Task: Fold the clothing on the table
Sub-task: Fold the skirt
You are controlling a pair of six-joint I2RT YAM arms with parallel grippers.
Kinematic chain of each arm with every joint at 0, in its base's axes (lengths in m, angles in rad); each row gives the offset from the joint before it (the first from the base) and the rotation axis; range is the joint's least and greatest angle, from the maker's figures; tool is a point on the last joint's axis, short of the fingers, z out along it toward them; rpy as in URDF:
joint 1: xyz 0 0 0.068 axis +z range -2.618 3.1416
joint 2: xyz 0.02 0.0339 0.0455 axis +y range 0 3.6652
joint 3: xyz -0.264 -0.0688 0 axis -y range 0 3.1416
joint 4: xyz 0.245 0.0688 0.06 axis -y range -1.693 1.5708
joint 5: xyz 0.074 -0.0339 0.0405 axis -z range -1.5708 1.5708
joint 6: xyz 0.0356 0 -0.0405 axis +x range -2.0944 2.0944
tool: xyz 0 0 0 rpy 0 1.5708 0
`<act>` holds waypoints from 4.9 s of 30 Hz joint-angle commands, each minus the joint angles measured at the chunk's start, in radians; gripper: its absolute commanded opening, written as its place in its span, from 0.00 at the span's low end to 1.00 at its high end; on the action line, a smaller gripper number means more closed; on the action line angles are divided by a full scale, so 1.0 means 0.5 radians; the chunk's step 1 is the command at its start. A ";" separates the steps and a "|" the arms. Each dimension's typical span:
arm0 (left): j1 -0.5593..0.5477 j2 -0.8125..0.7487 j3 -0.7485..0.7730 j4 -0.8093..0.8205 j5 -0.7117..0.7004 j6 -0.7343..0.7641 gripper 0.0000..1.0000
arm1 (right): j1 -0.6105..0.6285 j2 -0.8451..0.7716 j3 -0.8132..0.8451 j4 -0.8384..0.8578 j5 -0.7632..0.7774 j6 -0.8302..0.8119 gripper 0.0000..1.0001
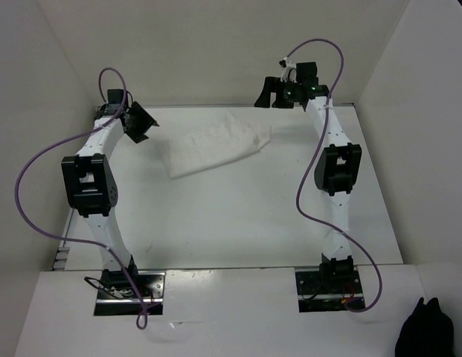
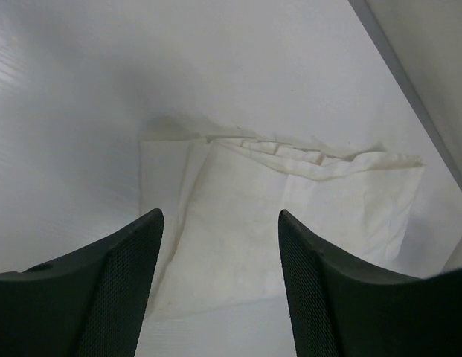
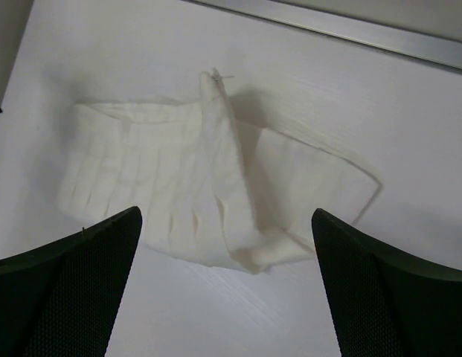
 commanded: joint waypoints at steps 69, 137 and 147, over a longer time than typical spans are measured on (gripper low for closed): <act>-0.109 0.114 -0.464 0.543 0.052 0.097 0.00 | 0.258 1.248 1.491 -0.104 0.082 -0.446 0.61; -0.127 0.276 -0.544 0.375 -0.244 -0.103 0.00 | 0.245 1.198 1.491 -0.196 0.112 -0.636 0.48; -0.146 -0.183 -0.502 0.357 -0.428 0.004 0.00 | 0.123 0.941 1.491 -0.362 -0.408 -0.461 0.01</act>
